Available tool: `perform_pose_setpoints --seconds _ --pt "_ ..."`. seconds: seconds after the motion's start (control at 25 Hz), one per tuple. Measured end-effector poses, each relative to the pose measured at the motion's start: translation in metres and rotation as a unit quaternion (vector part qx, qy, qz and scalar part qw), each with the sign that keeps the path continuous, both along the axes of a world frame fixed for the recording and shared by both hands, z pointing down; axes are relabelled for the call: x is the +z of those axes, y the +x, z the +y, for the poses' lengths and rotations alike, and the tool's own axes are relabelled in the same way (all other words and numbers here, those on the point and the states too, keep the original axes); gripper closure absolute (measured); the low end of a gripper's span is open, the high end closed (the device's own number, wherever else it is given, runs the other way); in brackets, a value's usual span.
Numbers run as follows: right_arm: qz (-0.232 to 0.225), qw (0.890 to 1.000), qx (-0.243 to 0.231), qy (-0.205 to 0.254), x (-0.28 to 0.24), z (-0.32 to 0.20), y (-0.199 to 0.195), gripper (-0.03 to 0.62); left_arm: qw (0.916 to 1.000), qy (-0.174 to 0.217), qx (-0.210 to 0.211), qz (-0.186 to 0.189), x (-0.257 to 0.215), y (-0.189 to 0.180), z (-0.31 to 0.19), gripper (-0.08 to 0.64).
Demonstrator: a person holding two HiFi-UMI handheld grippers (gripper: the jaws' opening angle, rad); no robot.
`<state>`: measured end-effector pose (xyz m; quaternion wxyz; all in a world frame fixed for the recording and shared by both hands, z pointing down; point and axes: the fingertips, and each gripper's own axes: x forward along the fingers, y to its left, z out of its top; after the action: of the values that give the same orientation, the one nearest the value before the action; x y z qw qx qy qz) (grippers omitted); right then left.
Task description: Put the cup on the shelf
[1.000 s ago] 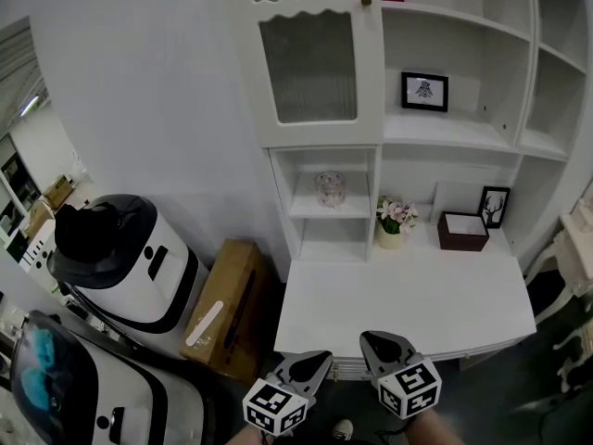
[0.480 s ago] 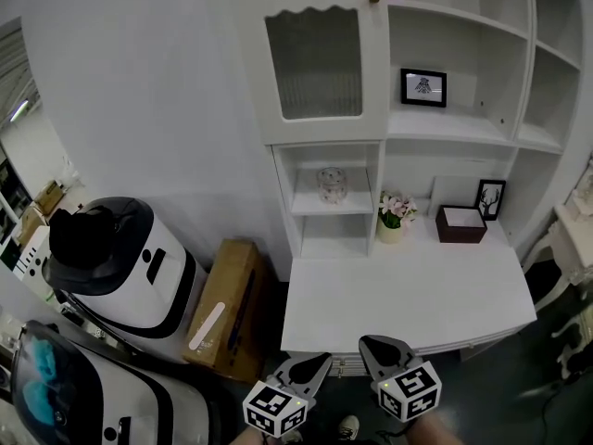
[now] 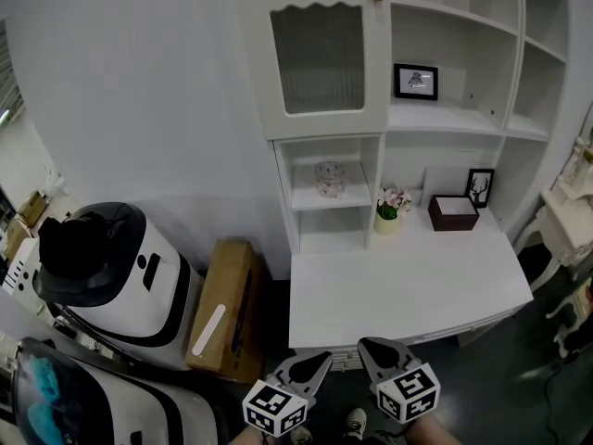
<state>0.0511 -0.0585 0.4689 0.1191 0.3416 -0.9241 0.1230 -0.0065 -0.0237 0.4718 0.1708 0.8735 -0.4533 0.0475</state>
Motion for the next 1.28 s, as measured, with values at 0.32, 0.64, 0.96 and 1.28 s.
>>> perform_pose_setpoints --seconds 0.32,0.64,0.96,1.28 --pt "0.008 1.000 0.018 -0.003 0.003 0.025 -0.024 0.589 0.9997 -0.001 0.021 0.010 0.003 -0.024 0.019 0.555" --pt "0.012 1.000 0.028 -0.007 0.007 0.042 -0.045 0.589 0.9994 -0.004 0.031 0.012 0.007 -0.048 0.032 0.555" --pt "0.009 0.999 0.034 -0.004 0.005 0.053 -0.064 0.589 0.9991 -0.002 0.040 0.010 0.006 -0.065 0.042 0.555" --pt "0.007 0.999 0.038 -0.003 0.004 0.058 -0.074 0.589 0.9990 -0.003 0.043 0.012 0.007 -0.075 0.046 0.555"
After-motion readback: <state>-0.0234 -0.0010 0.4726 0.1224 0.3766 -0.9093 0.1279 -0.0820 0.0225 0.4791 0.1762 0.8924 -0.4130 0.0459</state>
